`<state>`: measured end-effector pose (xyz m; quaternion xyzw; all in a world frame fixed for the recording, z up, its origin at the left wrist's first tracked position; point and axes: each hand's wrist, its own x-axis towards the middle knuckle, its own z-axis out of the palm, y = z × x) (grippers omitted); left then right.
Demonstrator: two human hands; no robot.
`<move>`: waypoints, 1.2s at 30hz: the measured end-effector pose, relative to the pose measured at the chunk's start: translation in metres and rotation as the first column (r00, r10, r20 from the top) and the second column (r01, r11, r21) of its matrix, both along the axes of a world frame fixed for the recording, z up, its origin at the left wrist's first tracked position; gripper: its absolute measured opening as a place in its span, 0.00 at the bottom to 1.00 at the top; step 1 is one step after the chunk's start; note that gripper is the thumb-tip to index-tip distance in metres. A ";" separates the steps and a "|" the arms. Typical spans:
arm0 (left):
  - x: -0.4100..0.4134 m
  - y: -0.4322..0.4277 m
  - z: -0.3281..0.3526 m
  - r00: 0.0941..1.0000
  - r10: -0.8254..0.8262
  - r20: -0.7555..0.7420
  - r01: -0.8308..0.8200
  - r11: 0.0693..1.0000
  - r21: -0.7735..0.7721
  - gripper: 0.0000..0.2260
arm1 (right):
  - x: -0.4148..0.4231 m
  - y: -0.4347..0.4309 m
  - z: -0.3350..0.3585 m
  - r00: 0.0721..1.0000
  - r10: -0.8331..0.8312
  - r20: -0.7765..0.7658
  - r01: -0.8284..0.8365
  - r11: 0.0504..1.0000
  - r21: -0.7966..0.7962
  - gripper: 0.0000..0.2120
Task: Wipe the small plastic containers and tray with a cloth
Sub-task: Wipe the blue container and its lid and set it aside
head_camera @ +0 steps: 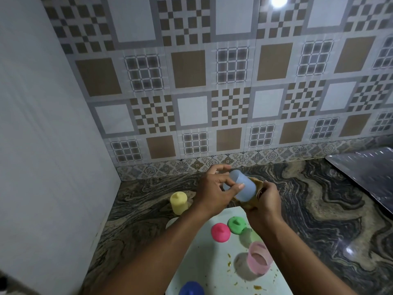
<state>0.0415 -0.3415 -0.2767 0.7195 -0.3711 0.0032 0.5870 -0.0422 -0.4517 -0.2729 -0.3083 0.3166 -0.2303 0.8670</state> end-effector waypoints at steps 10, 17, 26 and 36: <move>-0.003 -0.001 -0.008 0.990 0.053 -0.129 -0.062 0.996 -0.067 0.07 | 0.006 0.004 0.001 0.988 0.132 0.077 -0.135 0.991 0.027 0.13; 0.000 -0.005 -0.003 0.995 0.076 -0.064 -0.074 0.996 0.041 0.18 | 0.007 -0.001 0.012 0.986 0.152 0.072 -0.148 0.987 -0.055 0.13; 0.014 0.001 0.034 0.998 -0.023 -0.064 0.041 0.951 0.306 0.26 | 0.012 -0.004 0.008 0.984 0.168 0.052 -0.161 0.980 -0.115 0.16; 0.010 0.009 0.022 0.990 -0.062 0.126 0.020 0.951 0.308 0.31 | 0.011 -0.008 0.011 0.987 0.155 -0.036 -0.159 0.934 -0.319 0.14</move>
